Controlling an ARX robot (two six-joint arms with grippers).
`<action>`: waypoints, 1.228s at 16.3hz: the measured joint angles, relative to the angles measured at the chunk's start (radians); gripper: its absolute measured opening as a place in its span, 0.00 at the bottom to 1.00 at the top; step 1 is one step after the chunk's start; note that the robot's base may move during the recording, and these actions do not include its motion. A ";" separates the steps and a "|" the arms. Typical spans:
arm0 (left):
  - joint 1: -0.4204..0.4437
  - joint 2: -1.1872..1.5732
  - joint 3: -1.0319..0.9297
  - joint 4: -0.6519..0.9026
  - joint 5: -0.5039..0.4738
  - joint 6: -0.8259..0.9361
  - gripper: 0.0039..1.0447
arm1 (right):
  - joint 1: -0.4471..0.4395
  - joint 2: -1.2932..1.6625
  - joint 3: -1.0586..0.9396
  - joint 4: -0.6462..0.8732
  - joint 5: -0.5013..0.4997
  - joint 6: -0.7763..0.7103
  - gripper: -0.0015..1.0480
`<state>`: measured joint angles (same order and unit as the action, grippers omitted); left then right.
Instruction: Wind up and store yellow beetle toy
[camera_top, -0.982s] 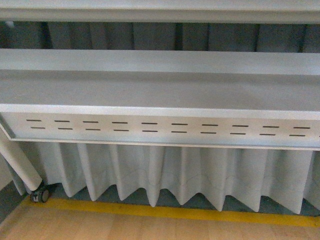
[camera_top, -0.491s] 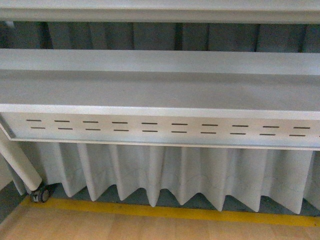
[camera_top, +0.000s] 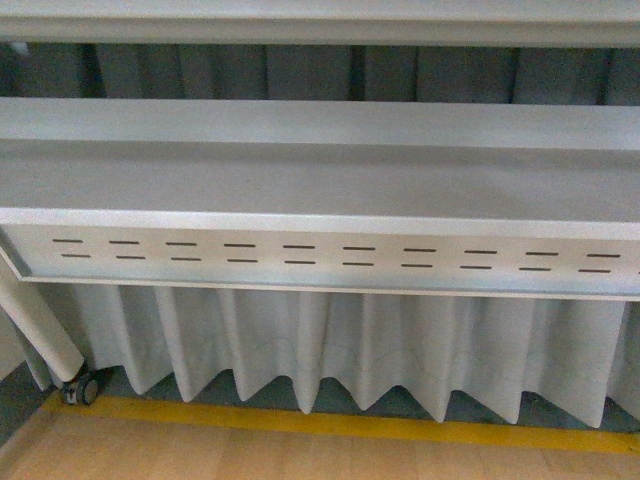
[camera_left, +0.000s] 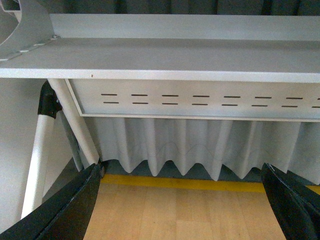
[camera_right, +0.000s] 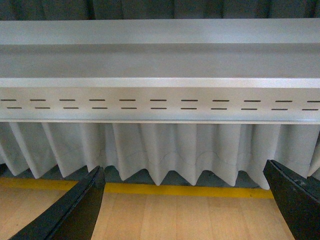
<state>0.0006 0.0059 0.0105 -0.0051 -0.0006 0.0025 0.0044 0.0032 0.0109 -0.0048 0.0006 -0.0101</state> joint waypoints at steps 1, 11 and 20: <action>0.000 0.000 0.000 0.000 0.000 0.000 0.94 | 0.000 0.000 0.000 0.000 0.000 0.000 0.94; 0.000 0.000 0.000 0.001 0.000 0.000 0.94 | 0.000 -0.001 0.000 0.001 0.000 0.000 0.94; 0.000 0.000 0.000 0.002 0.001 0.000 0.94 | 0.000 0.000 0.000 -0.001 0.000 0.000 0.94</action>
<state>0.0006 0.0059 0.0105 -0.0029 0.0006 0.0029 0.0044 0.0032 0.0109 -0.0055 0.0010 -0.0101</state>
